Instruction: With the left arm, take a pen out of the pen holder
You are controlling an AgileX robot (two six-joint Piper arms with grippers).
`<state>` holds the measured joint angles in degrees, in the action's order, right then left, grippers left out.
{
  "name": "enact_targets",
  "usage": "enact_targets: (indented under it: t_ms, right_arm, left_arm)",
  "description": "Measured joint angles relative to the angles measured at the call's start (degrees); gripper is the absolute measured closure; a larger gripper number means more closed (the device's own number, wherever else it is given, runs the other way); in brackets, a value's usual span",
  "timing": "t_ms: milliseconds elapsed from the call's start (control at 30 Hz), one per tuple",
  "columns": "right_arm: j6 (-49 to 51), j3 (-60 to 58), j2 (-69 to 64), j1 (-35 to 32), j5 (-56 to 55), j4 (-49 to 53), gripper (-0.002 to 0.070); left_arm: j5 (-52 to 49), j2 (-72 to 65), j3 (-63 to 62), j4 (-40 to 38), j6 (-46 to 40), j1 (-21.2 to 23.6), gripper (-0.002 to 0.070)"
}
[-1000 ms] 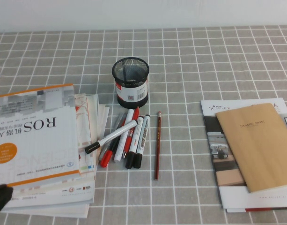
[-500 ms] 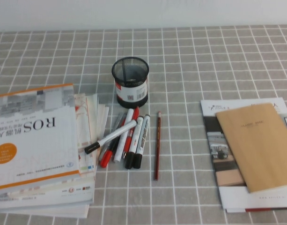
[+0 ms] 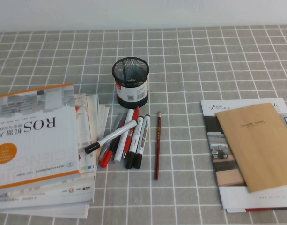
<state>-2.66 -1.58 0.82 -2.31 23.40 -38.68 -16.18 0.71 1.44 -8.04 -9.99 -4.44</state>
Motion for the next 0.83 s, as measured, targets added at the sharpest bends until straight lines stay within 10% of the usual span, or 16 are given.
enact_targets:
  t_ms: [833]
  right_arm:
    - [0.0,0.0,0.0,0.0,0.0,0.0,0.0689]
  left_arm:
    - [-5.5,0.0,0.0,6.1,4.1,-0.4,0.0677]
